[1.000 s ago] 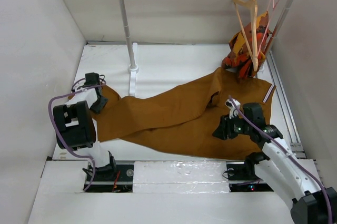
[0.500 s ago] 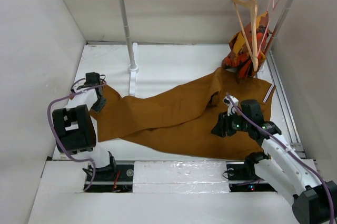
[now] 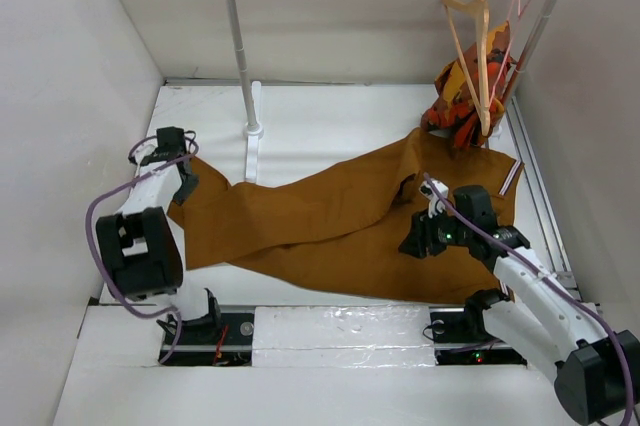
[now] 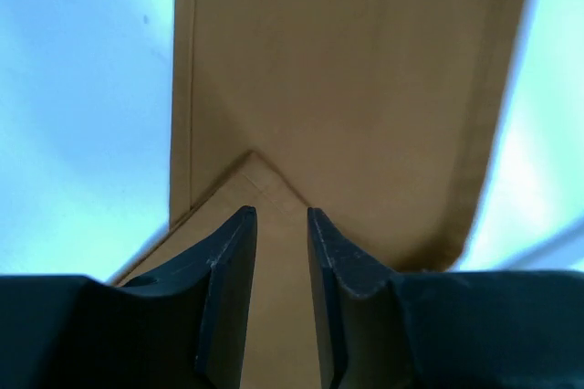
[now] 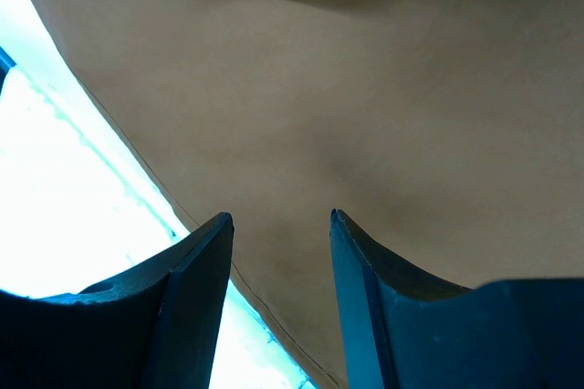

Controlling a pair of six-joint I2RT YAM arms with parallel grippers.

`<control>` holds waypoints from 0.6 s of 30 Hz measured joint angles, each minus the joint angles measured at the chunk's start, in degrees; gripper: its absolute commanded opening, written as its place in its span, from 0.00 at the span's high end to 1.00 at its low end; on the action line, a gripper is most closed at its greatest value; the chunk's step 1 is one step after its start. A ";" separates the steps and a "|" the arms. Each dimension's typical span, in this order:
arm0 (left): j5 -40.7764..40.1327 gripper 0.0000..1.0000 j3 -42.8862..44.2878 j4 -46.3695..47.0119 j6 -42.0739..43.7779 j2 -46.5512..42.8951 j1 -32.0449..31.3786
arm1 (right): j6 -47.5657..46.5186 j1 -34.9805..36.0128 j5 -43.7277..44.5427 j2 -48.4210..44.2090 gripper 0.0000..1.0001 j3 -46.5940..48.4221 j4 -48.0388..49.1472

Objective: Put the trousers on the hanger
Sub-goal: Flatten out the trousers at the center of the board.

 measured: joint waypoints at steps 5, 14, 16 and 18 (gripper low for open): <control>-0.13 0.69 0.00 -0.61 0.00 5.81 0.57 | -0.57 0.02 -0.37 0.22 0.47 0.87 0.09; -0.79 0.72 1.31 -0.02 0.00 10.47 1.25 | -1.18 0.39 -0.94 0.39 0.47 1.03 0.17; -0.79 0.75 1.29 0.22 -0.02 11.37 1.20 | -1.40 0.63 -1.25 0.76 0.47 1.03 0.22; -0.81 0.76 1.20 0.33 -0.17 11.82 1.14 | -1.44 0.70 -1.44 1.27 0.47 1.03 0.24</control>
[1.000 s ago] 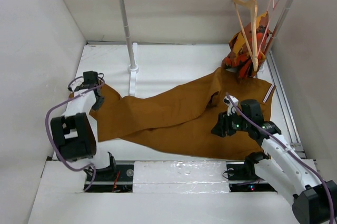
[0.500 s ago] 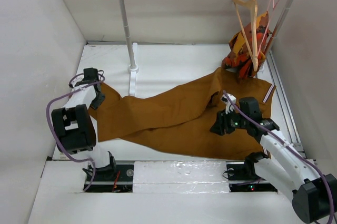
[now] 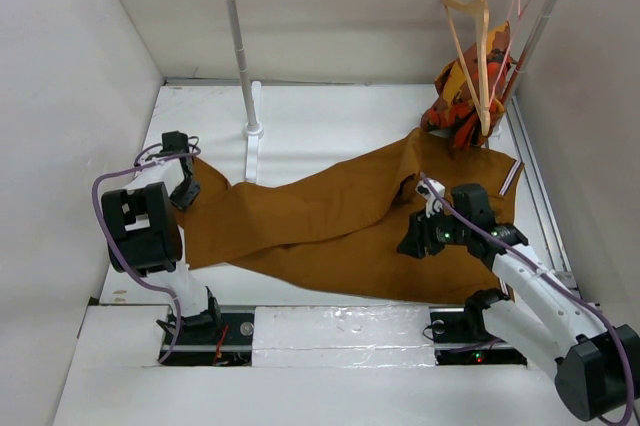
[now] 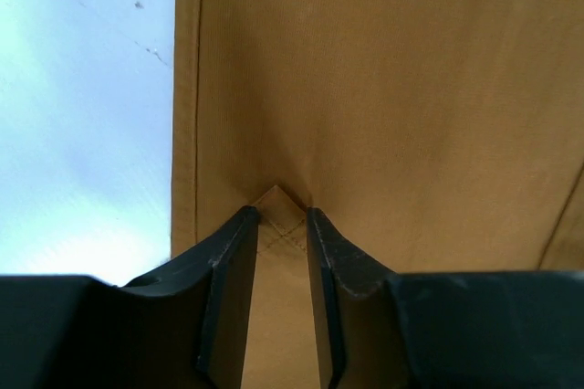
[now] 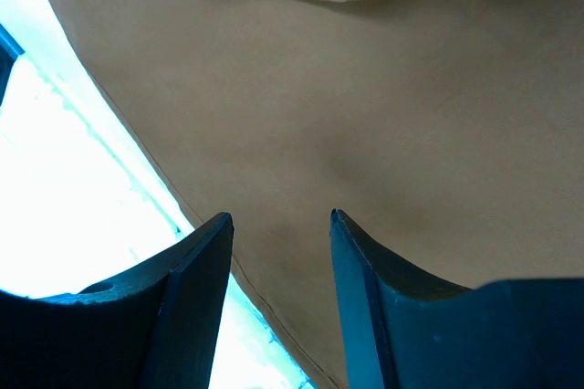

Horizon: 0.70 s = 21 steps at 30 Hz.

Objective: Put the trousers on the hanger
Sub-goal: Flatten out the trousers at the center of the board.

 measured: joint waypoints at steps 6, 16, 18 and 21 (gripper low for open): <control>-0.44 0.92 -1.51 1.44 -0.92 -0.20 -0.28 | -0.42 0.00 -0.22 1.38 0.47 0.00 0.04; -0.68 1.00 -1.99 0.59 -1.51 -2.40 -0.35 | -0.81 0.00 -0.61 1.97 0.47 0.09 0.59; -0.72 1.00 -1.95 -0.55 -1.40 -4.66 -0.42 | -0.81 0.00 -0.61 2.16 0.47 0.09 1.07; -0.61 1.00 -1.25 -2.45 -1.03 -10.34 -0.70 | -0.81 0.00 -0.59 2.21 0.47 0.22 1.31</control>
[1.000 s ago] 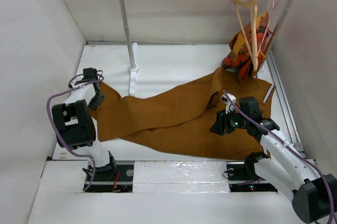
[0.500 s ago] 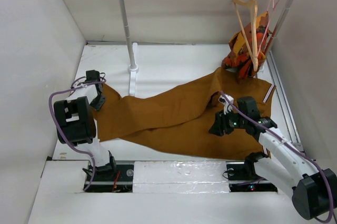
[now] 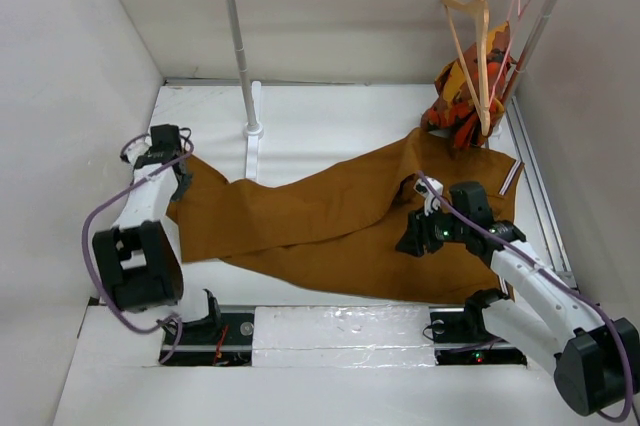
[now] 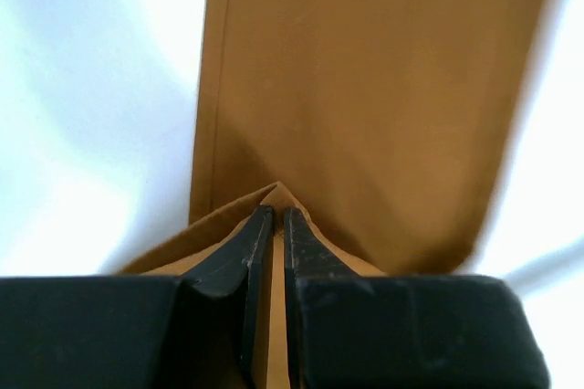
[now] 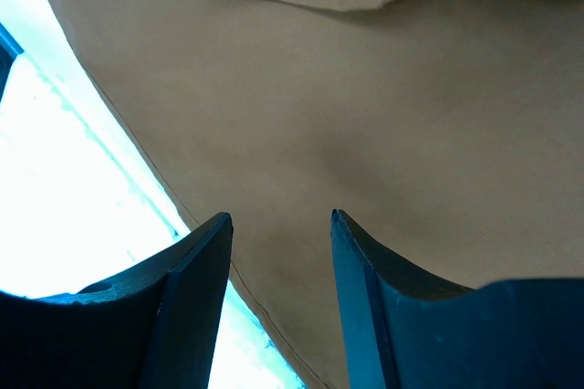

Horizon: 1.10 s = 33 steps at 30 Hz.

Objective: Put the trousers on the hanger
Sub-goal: Flatten out the trousers at the center of the board.

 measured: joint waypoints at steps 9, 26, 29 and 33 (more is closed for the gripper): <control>0.33 1.00 18.56 -2.27 0.66 -6.82 -0.33 | 0.15 0.00 1.05 3.28 0.47 1.73 1.66; -4.79 0.86 57.83 -0.66 3.67 37.18 0.31 | 2.21 -0.17 8.15 5.66 0.46 2.56 4.20; -2.19 0.36 57.94 -0.90 6.27 39.63 1.75 | 1.95 -0.39 8.33 5.90 0.44 3.63 3.63; -2.38 0.20 57.18 -3.34 8.72 39.32 2.80 | 1.03 -0.42 8.44 5.86 0.44 4.92 1.81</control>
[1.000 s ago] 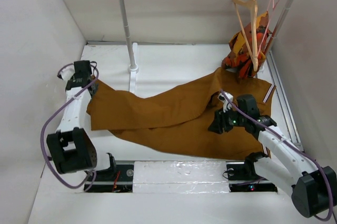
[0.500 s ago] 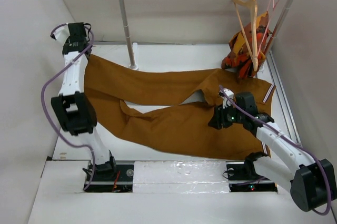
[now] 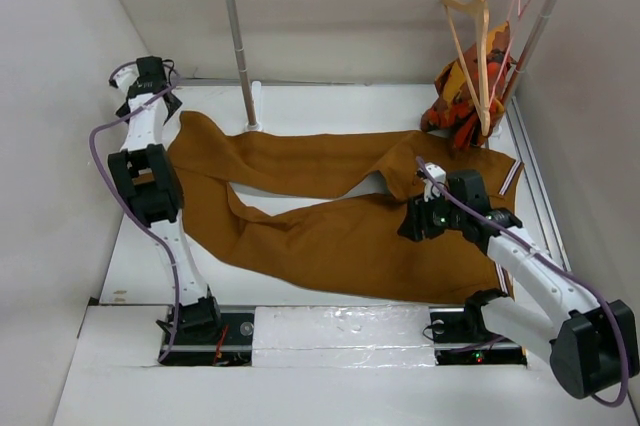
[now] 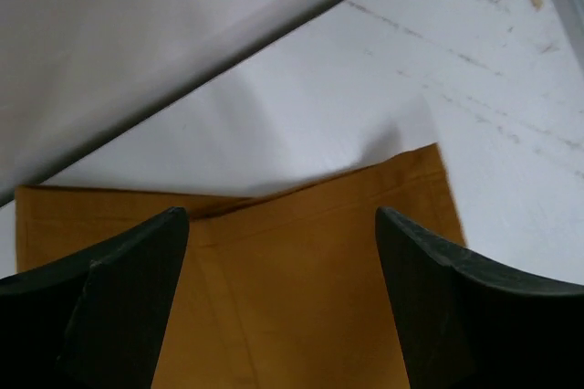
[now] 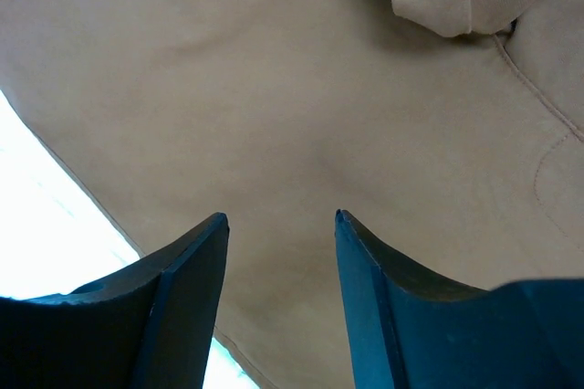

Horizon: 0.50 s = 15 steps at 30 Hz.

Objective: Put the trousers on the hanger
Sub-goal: Flatten out the trousers at the center of the board.

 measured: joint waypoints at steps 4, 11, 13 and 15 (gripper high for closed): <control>-1.57 0.29 -17.00 2.82 1.20 -9.84 -0.07 | -0.87 0.04 -0.50 -1.33 0.87 0.46 -1.42; 1.03 0.36 -45.92 6.16 1.25 -31.47 6.58 | -1.36 1.79 -2.36 -4.98 0.85 0.52 -2.21; 0.52 0.36 -47.60 7.15 0.81 -31.08 7.91 | -1.36 2.75 -2.47 -5.25 0.71 0.52 -2.27; -0.09 0.35 -49.00 7.93 -0.07 -29.29 7.74 | -1.27 3.28 -2.67 -5.20 0.49 0.52 -2.32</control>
